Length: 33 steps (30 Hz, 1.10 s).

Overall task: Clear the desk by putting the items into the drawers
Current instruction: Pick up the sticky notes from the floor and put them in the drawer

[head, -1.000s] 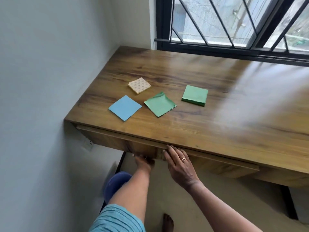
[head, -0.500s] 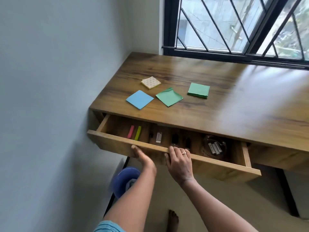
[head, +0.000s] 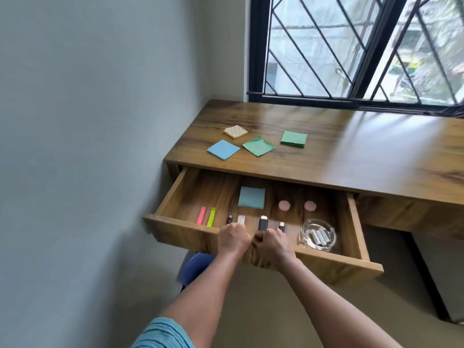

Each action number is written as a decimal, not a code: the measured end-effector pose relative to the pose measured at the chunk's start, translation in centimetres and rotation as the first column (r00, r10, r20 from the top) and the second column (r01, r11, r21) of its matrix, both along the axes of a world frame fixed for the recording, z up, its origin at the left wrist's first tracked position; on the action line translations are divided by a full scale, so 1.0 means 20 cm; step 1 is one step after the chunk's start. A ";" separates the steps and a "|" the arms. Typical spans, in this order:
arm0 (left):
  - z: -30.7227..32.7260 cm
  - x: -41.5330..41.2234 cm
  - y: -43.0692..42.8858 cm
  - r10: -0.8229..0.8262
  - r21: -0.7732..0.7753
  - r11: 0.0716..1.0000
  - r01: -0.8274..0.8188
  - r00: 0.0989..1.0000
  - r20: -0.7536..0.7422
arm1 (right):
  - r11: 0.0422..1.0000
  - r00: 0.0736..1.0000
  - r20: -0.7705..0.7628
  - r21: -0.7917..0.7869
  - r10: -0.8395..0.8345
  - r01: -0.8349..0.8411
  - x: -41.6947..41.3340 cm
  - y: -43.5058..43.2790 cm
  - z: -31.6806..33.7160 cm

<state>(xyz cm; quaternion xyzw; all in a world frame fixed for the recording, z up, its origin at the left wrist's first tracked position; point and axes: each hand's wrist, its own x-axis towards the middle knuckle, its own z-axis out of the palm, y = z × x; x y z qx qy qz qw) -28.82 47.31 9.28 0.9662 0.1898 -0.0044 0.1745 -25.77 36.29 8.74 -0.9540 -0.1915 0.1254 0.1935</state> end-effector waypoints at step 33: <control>0.23 -0.54 -0.09 -0.096 -0.144 0.989 -0.039 0.576 -0.812 | 0.934 0.796 -0.519 0.015 0.313 -0.357 -0.53 -0.18 0.08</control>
